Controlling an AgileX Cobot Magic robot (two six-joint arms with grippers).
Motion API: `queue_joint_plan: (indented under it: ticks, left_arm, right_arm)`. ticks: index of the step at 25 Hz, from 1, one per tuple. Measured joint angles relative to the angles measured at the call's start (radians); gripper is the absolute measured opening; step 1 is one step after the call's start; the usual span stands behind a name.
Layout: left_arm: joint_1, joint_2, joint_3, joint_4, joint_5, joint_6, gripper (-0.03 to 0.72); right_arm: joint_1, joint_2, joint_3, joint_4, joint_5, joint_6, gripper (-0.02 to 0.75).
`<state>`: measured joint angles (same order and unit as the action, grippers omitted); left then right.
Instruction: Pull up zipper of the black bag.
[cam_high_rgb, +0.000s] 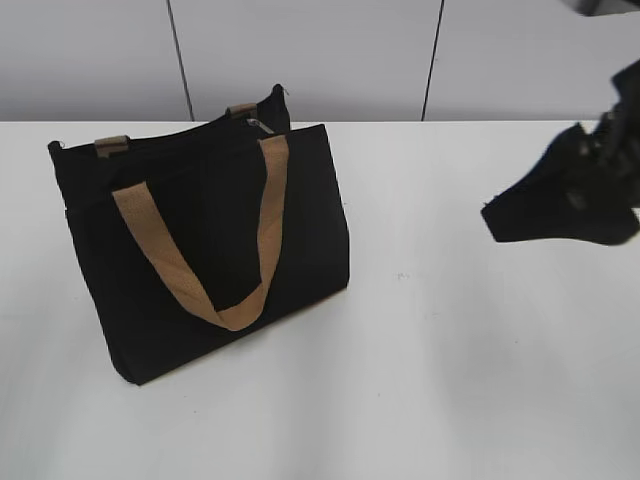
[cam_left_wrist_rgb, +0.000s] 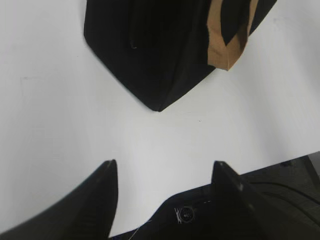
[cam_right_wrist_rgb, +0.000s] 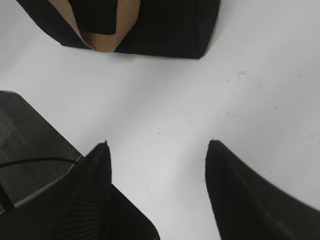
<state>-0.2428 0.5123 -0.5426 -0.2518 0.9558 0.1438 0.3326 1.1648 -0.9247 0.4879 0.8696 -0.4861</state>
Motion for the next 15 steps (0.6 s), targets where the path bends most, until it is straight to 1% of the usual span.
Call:
queue_joint_plan:
  ticks: [3, 6, 8, 13, 15]
  left_arm:
    - [0.0, -0.077, -0.004, 0.019, 0.065, -0.042, 0.445]
    - [-0.01, -0.158, -0.005, 0.085, 0.13, -0.099, 0.445]
    - [-0.021, -0.212, -0.006, 0.123, 0.155, -0.116, 0.445]
    - [-0.025, -0.329, -0.007, 0.145, 0.169, -0.126, 0.445]
    - [-0.025, -0.361, -0.007, 0.151, 0.169, -0.127, 0.445]
  right_arm:
    - [0.0, -0.159, 0.07, -0.038, -0.004, 0.065, 0.459]
    - [0.0, -0.317, 0.136, -0.098, 0.015, 0.162, 0.456]
    - [0.0, -0.445, 0.169, -0.153, 0.044, 0.24, 0.455]
    - [0.0, -0.689, 0.206, -0.363, 0.15, 0.405, 0.455]
    - [0.0, -0.771, 0.226, -0.423, 0.197, 0.447, 0.455]
